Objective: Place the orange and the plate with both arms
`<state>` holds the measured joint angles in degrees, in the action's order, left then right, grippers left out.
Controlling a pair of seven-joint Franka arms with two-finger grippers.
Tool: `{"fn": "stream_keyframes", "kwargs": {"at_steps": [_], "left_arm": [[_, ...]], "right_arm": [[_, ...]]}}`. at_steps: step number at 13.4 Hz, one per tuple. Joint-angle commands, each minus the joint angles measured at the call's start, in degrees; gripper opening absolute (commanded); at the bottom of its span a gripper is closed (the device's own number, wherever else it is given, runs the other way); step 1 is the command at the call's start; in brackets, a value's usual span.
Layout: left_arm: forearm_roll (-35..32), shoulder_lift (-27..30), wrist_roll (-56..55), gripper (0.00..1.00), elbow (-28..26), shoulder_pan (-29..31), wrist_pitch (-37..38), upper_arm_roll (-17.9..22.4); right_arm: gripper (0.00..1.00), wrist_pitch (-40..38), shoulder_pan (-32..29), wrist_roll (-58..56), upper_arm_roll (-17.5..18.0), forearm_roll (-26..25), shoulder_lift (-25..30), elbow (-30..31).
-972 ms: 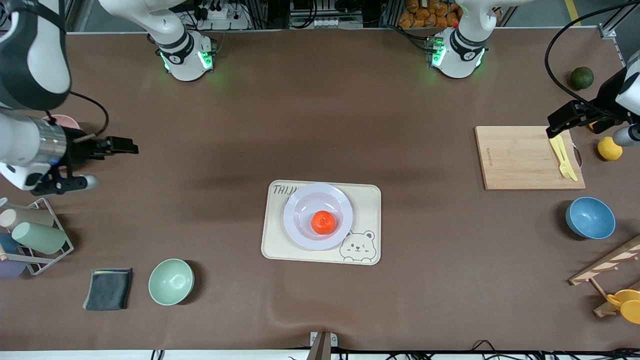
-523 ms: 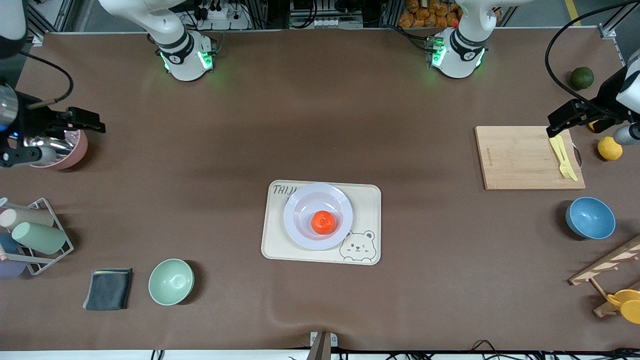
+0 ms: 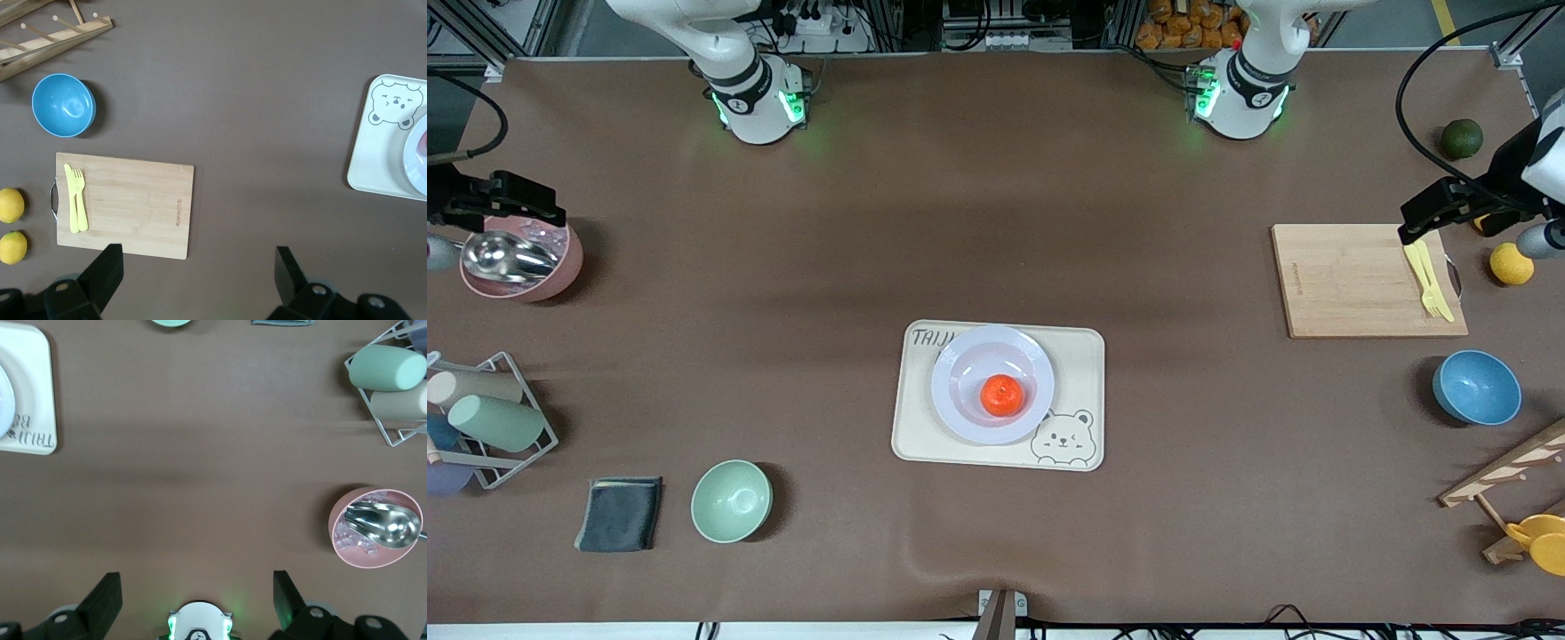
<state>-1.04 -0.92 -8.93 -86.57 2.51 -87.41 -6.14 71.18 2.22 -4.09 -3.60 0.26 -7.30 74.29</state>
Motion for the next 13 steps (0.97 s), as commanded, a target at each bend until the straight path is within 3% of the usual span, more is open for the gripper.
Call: {"fn": "stream_keyframes", "kwargs": {"at_steps": [1, 13], "left_arm": [[0.6, 0.92, 1.37, 1.0, -0.88, 0.39, 0.49, -0.1], [0.33, 0.74, 1.63, 1.0, -1.32, 0.39, 0.31, -0.1]], "right_arm": [[1.0, -0.87, -3.62, 1.89, 4.04, -1.4, 3.52, 0.42], [1.0, -1.75, -7.32, 1.36, 5.97, 1.59, 3.35, -0.55]]}}
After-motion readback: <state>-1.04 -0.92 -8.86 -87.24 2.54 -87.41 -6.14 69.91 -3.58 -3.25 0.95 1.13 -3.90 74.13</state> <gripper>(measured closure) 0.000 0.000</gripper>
